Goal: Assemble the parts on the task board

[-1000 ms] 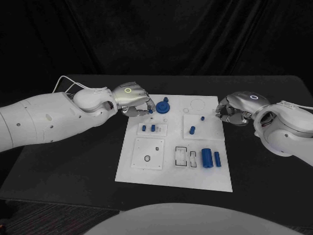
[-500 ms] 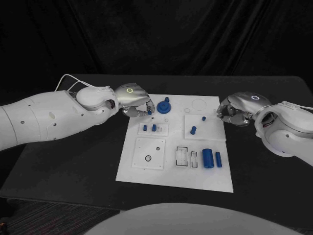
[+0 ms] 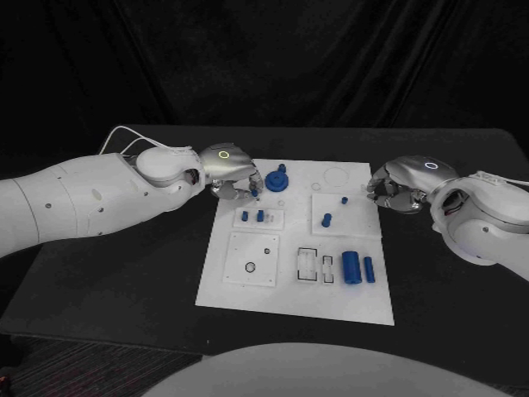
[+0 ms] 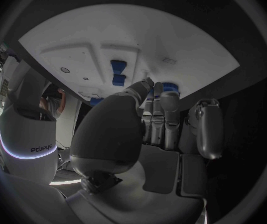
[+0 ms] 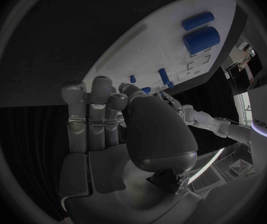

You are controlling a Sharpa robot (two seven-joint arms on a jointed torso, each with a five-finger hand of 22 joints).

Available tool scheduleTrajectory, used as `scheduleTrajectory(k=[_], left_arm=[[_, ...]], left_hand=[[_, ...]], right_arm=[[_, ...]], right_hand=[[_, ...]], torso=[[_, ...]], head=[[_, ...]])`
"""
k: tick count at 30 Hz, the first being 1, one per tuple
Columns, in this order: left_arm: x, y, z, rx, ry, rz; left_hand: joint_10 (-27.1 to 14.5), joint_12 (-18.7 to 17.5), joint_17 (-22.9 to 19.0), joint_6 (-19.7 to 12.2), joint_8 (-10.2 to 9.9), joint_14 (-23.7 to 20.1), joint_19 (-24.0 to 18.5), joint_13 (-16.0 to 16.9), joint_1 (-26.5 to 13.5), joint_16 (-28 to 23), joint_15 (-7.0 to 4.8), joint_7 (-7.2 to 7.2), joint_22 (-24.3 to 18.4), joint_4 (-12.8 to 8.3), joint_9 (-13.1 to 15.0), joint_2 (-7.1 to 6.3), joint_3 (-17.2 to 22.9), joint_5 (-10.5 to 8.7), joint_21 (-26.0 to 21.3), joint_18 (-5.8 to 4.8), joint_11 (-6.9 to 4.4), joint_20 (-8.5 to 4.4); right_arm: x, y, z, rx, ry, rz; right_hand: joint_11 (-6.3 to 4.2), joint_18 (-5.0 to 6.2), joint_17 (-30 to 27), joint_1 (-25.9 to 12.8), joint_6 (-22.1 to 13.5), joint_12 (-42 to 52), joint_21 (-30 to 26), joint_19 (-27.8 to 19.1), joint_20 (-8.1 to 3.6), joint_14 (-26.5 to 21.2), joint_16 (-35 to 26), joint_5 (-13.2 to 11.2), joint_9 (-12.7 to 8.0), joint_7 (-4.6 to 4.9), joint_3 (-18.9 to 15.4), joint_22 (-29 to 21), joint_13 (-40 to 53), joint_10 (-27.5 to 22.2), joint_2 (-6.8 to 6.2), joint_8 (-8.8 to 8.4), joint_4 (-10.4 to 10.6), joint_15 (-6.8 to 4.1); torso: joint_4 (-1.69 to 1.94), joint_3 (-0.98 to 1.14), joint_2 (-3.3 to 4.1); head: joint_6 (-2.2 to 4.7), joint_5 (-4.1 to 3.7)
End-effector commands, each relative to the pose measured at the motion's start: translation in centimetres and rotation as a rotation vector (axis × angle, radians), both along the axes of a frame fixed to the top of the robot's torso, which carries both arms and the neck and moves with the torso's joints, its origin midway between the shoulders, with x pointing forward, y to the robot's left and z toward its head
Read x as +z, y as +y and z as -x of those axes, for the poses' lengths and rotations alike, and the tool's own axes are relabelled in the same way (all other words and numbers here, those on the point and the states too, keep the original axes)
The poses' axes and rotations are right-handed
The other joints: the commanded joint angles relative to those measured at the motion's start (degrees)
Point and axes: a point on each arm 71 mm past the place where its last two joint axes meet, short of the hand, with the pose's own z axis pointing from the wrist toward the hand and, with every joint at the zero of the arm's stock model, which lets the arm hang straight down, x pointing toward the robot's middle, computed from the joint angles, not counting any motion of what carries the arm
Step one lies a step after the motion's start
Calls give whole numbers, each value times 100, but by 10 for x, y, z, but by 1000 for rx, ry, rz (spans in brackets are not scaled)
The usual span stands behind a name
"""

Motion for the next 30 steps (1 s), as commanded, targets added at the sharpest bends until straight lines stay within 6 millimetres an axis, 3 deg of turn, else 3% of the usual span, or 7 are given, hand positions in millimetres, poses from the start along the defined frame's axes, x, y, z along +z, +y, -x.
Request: scheduleTrajectory(k=[1,12,30], left_arm=[[-3,-2,1,-3,17,-8],[-8,-7,2,-12,28,-8],[-9,-8,5,-20,34,-6]], left_hand=[[-14,-29,-15,15,7,-38,-50,-10,-25,-26,-5,58,1092,4,28,18,35,-25,-25,46,15,0],[-16,-41,-36,7,-1,-53,-56,-19,-31,-38,-5,62,1089,5,25,17,36,-26,-37,49,20,0],[-12,-53,-63,2,-8,-71,-62,-31,-38,-52,-6,69,1086,6,23,19,38,-24,-51,51,26,0]], right_arm=[[-1,-1,0,-11,3,9],[-2,-1,0,-12,5,9],[-4,-1,0,-14,10,13]], right_hand=[[-9,65,1,50,23,-24,-16,22,-18,10,-37,5,-9,-12,22,-7,-7,-17,-11,-19,-9,-8],[-9,65,1,50,23,-24,-16,22,-18,10,-37,5,-9,-12,22,-7,-7,-17,-11,-19,-9,-8],[-10,68,-18,59,19,-44,-34,19,-21,8,-57,7,-12,-14,31,-12,-23,-20,-8,-23,-16,-12]], torso=[[-17,10,3],[-5,19,0],[-4,15,-1]], head=[[-1,1],[-1,-24],[-1,-11]])
